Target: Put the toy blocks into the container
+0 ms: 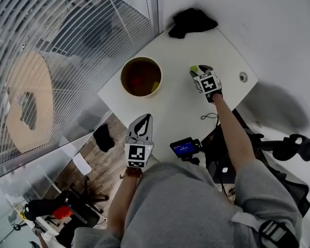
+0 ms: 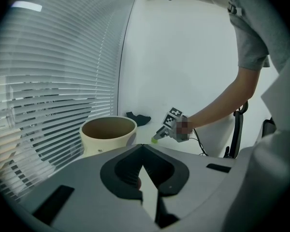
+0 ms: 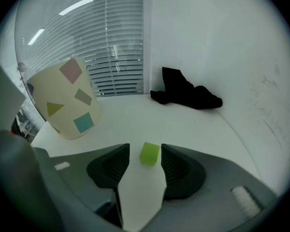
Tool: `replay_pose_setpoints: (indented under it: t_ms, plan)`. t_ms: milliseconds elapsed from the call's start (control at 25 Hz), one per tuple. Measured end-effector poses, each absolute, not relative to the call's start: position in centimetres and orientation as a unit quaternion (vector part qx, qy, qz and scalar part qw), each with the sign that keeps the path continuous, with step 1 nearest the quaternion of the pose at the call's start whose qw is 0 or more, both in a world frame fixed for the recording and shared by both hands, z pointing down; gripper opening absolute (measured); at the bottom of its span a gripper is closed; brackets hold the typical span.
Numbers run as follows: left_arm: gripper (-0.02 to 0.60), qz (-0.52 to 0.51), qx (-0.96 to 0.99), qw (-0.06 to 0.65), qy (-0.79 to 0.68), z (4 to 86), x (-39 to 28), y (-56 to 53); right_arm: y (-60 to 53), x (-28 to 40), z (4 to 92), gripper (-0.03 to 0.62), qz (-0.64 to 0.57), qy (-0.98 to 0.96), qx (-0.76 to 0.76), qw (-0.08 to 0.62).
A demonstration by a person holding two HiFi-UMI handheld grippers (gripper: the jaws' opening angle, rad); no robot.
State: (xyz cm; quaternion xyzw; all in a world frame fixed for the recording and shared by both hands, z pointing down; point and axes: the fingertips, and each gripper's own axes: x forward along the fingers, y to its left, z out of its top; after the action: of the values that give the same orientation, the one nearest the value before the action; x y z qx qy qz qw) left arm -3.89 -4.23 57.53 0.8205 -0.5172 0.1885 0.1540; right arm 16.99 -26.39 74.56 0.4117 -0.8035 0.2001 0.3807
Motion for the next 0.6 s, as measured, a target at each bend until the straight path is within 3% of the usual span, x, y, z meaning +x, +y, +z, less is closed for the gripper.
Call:
replay_pose_setpoints:
  t_ms: [600]
  plan:
    - [0.008, 0.187, 0.813, 0.166, -0.525, 58.2, -4.2, -4.4, -27.5, 17.5, 76.5, 0.213, 0.221, -0.781, 0.43, 0.395]
